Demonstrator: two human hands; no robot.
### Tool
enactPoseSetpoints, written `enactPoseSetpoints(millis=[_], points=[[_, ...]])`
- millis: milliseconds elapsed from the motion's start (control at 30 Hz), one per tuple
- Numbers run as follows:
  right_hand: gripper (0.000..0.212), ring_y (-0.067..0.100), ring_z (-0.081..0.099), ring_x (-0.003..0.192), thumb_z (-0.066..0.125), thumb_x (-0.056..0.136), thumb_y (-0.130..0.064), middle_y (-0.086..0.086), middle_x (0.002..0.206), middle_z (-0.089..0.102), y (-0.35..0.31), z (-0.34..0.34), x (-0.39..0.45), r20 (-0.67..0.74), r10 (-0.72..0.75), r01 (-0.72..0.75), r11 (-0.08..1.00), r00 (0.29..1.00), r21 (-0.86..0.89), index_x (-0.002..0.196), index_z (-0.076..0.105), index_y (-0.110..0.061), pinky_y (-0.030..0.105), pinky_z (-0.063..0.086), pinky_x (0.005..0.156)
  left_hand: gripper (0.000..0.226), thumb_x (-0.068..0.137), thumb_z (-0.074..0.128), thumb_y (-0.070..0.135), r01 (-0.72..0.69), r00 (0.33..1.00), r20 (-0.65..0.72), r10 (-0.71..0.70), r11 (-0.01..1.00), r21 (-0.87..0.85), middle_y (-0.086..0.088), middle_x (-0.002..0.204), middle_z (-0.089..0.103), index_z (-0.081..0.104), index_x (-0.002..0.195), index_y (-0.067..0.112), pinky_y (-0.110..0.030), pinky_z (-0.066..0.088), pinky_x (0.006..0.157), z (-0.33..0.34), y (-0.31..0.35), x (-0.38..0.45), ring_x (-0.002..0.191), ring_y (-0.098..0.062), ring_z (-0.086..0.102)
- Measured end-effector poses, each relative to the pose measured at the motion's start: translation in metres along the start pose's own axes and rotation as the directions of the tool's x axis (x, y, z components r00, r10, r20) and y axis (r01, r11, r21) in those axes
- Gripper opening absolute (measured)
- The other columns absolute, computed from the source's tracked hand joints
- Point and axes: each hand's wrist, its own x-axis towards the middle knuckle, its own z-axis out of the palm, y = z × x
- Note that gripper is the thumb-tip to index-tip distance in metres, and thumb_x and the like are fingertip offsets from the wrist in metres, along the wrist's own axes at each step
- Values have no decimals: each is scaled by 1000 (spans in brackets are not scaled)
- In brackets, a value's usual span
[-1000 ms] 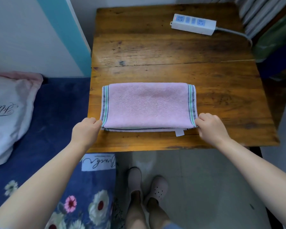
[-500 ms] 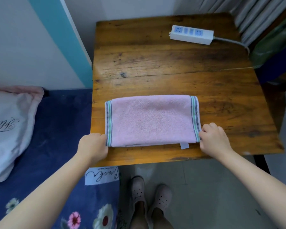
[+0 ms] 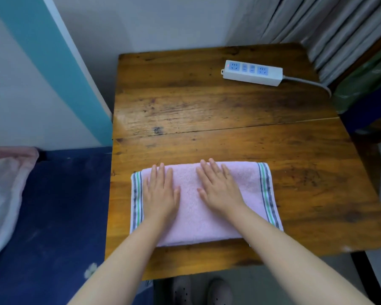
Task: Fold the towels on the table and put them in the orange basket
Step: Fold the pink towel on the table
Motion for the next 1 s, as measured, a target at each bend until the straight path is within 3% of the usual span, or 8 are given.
enactPoseSetpoints(millis=[167, 267, 333, 467, 667, 800, 933, 1000], points=[[76, 26, 52, 124, -5, 94, -49, 6, 135, 54, 17, 8, 2, 100, 130, -136, 989, 987, 60, 128, 53, -14, 32, -2, 109, 96, 63, -13, 63, 103, 995, -18, -103, 994, 27, -3, 159, -3, 9, 149, 27, -46, -10, 115, 7, -25, 2, 146, -26, -11], [102, 16, -13, 139, -44, 56, -65, -2, 146, -16, 43, 14, -5, 140, 195, -210, 972, 971, 102, 140, -8, -19, 30, -25, 105, 98, 63, -11, 64, 125, 992, -21, -124, 991, 48, -8, 159, -1, 13, 149, 25, -48, -5, 116, 4, -35, 2, 147, -25, -6], [116, 16, -19, 141, -47, 45, -69, -5, 148, -22, 62, 13, -12, 203, 308, -342, 926, 929, 160, 143, -12, -20, 30, -20, 107, 97, 64, -9, 65, 113, 994, -12, -113, 993, 28, -10, 159, 0, 15, 149, 24, -47, -5, 116, 4, -36, 2, 147, -25, -5], [108, 20, -12, 145, -28, 62, -75, 2, 157, -10, 84, 14, -30, 259, 447, -501, 841, 856, 206, 147, -4, -15, 34, -9, 116, 98, 64, -8, 65, 113, 993, -21, -113, 994, 7, -11, 159, 1, 17, 149, 23, -45, -4, 117, 6, -36, 3, 147, -25, -3], [69, 22, -10, 145, 9, 91, -50, 6, 157, -11, 76, 5, -51, 317, 552, -629, 736, 771, 249, 147, -6, -14, 37, -4, 118, 97, 66, -9, 64, 80, 997, -18, -79, 996, 27, -12, 158, 2, 16, 149, 21, -49, -4, 116, 2, -35, 2, 147, -27, -3], [70, 30, 18, 140, 44, 93, -40, 15, 153, 18, 56, -5, -87, 292, 764, -814, 503, 575, 290, 145, 14, -5, 42, 22, 112, 94, 70, -9, 55, 39, 999, -4, -39, 997, 71, -16, 157, 3, 14, 149, 9, -51, -8, 114, -6, -21, -5, 147, -29, -4], [57, 34, 34, 125, 54, 87, -42, 16, 137, 39, 42, -5, -110, 310, 800, -851, 432, 514, 298, 127, 46, -2, 44, 31, 99, 79, 78, 19, 47, -161, 987, 14, 161, 974, 157, -22, 141, 44, 49, 131, -3, -62, 32, 101, -4, 22, -9, 131, -36, 41], [53, 32, 30, 129, 57, 86, -42, 13, 141, 35, 36, -5, -112, 318, 794, -844, 415, 519, 341, 119, 52, -2, 44, 30, 100, 90, 75, -1, 53, -229, 971, 112, 212, 957, 175, -13, 155, 11, 23, 146, 3, -52, 3, 115, 9, 35, -16, 142, -27, 4]])
